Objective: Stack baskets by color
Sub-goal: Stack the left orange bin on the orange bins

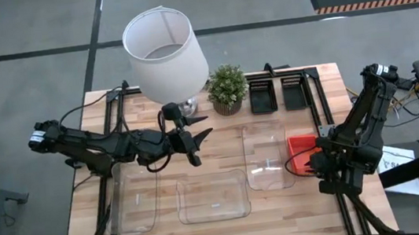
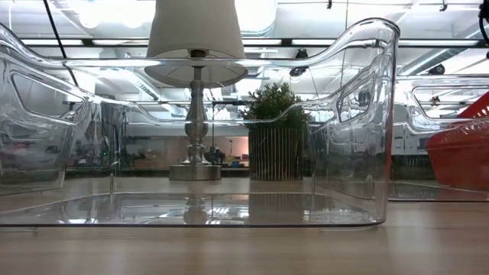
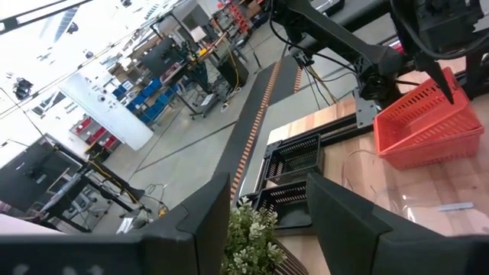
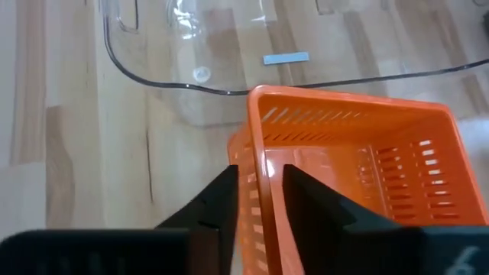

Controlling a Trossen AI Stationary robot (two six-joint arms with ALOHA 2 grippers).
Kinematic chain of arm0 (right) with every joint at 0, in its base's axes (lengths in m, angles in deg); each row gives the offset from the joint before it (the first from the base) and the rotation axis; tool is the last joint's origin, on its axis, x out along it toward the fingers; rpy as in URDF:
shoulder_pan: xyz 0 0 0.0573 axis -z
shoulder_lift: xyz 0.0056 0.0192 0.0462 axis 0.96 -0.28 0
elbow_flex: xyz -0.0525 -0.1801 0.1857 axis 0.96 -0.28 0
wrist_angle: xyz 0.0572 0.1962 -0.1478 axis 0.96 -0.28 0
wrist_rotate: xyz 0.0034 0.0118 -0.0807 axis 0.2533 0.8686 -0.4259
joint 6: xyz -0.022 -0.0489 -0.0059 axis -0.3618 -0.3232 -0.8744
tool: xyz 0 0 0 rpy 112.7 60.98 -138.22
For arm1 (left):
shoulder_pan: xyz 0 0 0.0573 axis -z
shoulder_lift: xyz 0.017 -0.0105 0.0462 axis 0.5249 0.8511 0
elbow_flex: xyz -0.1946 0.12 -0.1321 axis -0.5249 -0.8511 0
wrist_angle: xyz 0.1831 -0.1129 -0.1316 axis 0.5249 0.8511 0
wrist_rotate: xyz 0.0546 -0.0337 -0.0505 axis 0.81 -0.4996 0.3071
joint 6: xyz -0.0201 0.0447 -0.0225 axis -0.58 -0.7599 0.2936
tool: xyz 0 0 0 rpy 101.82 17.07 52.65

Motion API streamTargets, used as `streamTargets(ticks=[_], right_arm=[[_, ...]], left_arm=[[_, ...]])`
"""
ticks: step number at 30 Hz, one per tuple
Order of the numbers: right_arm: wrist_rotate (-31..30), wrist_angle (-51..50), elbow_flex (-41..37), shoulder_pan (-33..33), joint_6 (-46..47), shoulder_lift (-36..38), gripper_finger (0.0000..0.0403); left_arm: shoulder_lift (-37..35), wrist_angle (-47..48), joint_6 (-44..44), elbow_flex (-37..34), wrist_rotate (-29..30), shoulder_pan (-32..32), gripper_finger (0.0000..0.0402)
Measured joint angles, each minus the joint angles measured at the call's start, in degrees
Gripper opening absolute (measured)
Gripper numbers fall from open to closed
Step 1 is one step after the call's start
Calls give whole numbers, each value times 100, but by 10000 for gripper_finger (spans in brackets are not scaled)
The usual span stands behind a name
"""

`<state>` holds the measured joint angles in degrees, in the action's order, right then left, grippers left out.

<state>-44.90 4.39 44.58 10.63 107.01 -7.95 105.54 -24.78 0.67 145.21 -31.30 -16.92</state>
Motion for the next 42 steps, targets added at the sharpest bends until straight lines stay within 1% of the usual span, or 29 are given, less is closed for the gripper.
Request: streamTargets(ticks=[5,8,16,24,29,34,38,42], right_arm=[[0,3,0,0,-182,-2,21],[-1,-2,9,0,-197,-2,13],[-12,-57,136,0,-388,-21,11],[-109,-267,120,2,-405,-483,15],[-107,-257,118,2,-386,-717,37],[-100,-256,113,2,-184,-722,64],[64,-255,132,2,6,-614,70],[143,-239,361,2,78,-564,70]], left_arm=[[0,-1,-2,0,0,0,157],[0,1,-2,0,0,0,157],[0,-5,-2,0,0,0,157],[0,-10,0,0,0,0,157],[0,-14,-4,0,1,0,157],[0,-16,0,0,0,0,157],[0,-15,110,-1,0,1,157],[0,1,324,-50,-53,4,157]])
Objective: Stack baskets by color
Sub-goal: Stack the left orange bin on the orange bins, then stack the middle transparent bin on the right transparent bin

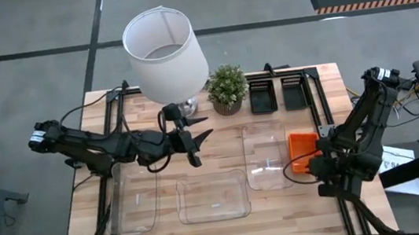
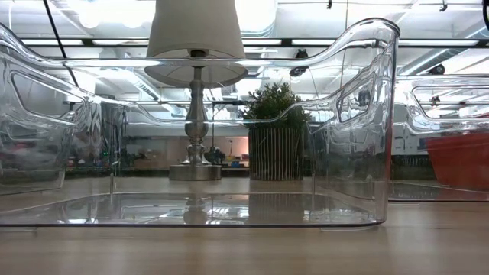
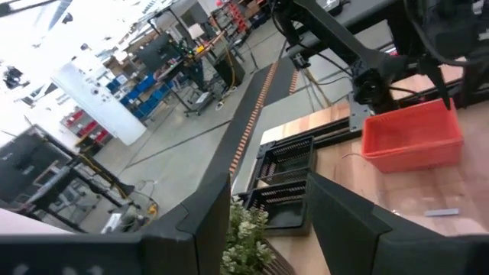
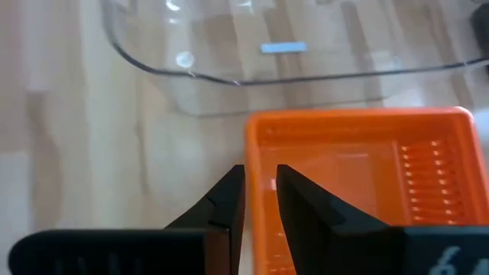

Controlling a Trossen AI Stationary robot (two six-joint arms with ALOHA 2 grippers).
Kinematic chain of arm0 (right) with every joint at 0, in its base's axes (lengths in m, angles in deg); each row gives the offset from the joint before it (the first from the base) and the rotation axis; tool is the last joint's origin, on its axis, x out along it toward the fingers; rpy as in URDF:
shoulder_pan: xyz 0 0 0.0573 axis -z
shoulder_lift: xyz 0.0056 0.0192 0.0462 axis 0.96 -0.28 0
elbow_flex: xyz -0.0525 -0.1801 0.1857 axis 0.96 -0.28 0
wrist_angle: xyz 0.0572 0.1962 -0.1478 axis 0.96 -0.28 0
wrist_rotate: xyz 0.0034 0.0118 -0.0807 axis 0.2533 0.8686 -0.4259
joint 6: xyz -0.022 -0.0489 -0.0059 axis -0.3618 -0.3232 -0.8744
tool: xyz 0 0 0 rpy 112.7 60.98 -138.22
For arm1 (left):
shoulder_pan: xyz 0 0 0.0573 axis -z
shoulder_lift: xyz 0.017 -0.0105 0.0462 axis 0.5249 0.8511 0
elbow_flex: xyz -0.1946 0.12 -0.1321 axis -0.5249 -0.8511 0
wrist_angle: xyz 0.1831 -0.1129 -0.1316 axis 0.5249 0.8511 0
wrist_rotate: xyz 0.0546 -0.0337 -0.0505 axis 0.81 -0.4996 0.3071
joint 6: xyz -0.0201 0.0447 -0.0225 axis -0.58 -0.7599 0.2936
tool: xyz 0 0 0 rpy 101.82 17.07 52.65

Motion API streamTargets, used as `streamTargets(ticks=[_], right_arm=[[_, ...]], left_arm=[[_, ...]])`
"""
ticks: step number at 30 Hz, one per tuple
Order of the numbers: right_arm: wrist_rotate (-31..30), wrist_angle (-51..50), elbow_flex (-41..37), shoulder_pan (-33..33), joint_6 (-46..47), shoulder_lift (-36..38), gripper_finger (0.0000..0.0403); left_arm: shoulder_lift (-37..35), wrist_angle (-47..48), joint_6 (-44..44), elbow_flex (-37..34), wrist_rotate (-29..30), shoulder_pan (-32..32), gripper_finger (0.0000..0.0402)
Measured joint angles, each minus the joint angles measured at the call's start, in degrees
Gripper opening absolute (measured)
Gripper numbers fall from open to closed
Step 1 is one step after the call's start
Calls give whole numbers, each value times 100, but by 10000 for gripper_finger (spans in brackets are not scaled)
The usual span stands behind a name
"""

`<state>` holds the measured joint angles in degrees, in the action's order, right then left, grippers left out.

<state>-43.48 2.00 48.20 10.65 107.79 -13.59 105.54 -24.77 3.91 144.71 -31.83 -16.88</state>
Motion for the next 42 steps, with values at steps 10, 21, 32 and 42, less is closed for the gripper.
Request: streamTargets(ticks=[10,21,32,42], right_arm=[[-724,195,657,-2,-332,2,69],[-2659,546,937,-2,-1960,2,52],[-3640,756,937,0,-2417,2,52],[-3755,861,937,0,-2415,2,52]], left_arm=[[0,157,790,-370,-419,205,157],[24,1154,2335,-408,-1749,664,156],[814,2520,3398,-374,-2510,708,113],[1091,3569,3954,-199,-2645,594,161]])
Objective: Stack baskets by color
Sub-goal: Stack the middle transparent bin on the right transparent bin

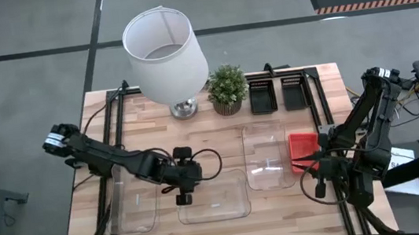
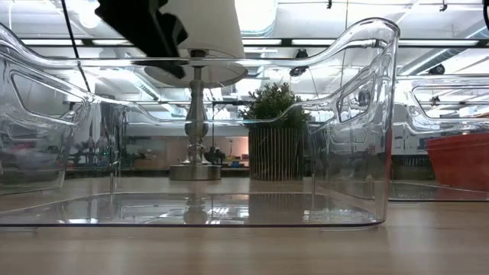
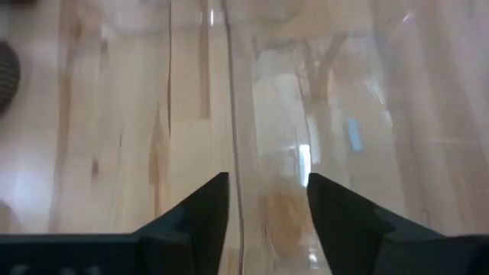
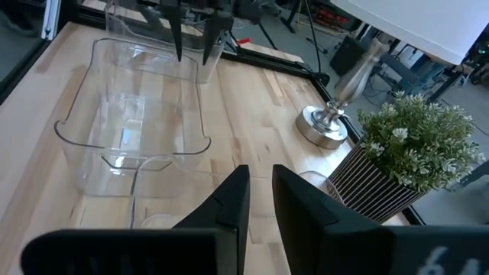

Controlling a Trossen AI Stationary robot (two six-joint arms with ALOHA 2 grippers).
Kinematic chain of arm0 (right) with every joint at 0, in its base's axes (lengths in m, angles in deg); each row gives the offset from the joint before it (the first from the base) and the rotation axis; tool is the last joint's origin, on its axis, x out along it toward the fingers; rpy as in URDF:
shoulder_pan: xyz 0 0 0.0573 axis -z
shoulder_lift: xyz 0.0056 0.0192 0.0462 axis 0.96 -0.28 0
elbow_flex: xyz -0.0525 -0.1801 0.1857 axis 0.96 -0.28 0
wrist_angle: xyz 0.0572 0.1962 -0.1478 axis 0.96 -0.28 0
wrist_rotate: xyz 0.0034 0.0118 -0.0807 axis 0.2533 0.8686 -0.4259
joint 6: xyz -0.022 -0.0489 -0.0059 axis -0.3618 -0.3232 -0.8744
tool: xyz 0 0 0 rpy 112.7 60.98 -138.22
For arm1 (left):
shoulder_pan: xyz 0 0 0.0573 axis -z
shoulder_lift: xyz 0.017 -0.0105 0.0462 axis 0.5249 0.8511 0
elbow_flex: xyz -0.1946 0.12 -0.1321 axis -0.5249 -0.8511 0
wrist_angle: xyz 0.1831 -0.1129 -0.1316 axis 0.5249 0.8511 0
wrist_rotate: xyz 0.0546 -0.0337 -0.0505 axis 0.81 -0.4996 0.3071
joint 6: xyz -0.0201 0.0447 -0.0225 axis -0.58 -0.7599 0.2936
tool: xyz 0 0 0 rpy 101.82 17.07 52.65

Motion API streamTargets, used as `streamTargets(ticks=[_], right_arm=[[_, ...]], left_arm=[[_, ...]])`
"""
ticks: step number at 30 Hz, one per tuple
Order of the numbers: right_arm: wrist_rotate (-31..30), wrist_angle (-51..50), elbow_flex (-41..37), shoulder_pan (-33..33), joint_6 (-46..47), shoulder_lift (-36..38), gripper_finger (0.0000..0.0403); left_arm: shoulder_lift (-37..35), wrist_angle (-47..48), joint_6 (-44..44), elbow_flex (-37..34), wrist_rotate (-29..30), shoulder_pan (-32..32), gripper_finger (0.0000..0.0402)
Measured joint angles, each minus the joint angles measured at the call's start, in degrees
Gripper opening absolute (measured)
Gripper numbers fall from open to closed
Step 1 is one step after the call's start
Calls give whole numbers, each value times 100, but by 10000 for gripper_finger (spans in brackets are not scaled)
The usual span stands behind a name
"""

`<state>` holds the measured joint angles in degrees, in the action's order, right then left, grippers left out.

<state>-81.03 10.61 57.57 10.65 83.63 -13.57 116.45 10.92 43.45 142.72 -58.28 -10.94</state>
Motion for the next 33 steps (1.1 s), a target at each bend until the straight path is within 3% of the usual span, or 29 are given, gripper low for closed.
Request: streamTargets(ticks=[6,21,28,33], right_arm=[[-153,-2,-20,2,0,0,52],[-303,0,-105,2,2,0,52],[-461,1,-216,2,30,0,52],[-472,2,-264,2,158,0,52]], left_arm=[[125,172,166,-102,-36,-13,211],[296,1437,479,-103,-33,-47,216],[343,1575,89,-119,-102,-74,183],[343,1577,-152,-101,609,-204,148]])
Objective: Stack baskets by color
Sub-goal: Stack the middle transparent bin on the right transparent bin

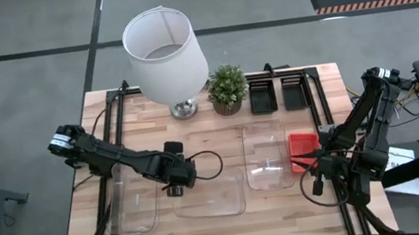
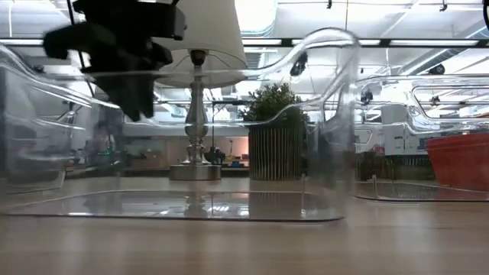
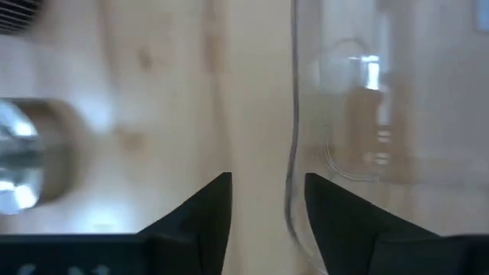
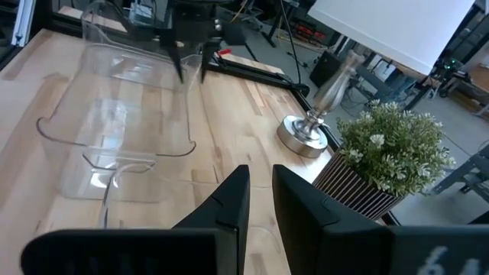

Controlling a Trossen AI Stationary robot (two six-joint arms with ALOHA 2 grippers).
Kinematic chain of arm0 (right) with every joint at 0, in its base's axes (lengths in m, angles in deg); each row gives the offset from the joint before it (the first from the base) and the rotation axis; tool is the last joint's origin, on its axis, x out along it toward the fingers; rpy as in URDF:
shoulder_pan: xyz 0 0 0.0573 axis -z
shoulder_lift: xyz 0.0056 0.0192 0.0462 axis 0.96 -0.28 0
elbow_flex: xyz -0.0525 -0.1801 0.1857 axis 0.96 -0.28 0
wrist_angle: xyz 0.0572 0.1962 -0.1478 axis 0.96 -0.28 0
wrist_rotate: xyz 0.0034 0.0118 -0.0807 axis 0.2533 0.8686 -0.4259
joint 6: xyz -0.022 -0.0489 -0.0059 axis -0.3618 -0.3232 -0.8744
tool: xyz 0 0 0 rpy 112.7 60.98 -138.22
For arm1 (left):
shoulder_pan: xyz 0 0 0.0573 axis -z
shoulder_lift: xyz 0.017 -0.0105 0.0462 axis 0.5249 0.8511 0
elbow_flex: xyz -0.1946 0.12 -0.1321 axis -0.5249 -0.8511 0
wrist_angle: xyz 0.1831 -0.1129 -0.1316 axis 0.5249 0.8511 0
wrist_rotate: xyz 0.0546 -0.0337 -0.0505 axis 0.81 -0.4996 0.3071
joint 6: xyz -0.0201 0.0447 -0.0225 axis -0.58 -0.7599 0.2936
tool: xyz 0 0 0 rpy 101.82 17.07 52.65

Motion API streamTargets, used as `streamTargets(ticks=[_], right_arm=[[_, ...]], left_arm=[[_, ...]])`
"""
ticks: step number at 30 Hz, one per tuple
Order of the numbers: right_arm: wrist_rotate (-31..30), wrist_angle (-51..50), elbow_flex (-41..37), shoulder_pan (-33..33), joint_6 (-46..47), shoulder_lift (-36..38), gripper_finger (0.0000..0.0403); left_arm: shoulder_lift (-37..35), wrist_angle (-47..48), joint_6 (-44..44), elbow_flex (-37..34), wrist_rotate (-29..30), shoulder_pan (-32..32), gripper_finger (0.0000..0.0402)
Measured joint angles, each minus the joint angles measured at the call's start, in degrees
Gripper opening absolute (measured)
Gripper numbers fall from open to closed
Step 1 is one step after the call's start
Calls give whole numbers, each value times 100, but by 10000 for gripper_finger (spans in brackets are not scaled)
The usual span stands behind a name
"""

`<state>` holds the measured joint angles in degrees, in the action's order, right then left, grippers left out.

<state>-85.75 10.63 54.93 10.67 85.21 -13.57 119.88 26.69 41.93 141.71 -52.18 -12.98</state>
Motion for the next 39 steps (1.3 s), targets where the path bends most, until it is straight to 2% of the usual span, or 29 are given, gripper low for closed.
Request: streamTargets(ticks=[4,9,11,14,19,22,32,36,39], right_arm=[[-2,8,-22,0,8,0,52],[3,38,-31,0,15,0,52],[19,39,-31,0,71,0,52],[20,43,-38,-2,144,0,52],[22,37,-104,-2,144,0,52],[21,34,-132,-2,144,0,52],[106,276,-138,161,99,0,49],[852,848,-140,658,-456,0,33],[1681,1565,-140,1095,-1405,0,19]], left_arm=[[-2,-5,-474,0,694,-118,130],[-2,3,-749,23,2693,-194,121],[-32,-7,-805,118,2952,-194,120],[-107,-18,-882,355,2463,-174,120],[-173,-523,-850,657,198,-176,120],[-173,-1094,-719,660,-411,-165,120],[-173,-1116,-141,533,-473,-36,120],[-173,-1125,-282,529,-184,79,120],[-175,-1179,-540,549,-42,129,120]])
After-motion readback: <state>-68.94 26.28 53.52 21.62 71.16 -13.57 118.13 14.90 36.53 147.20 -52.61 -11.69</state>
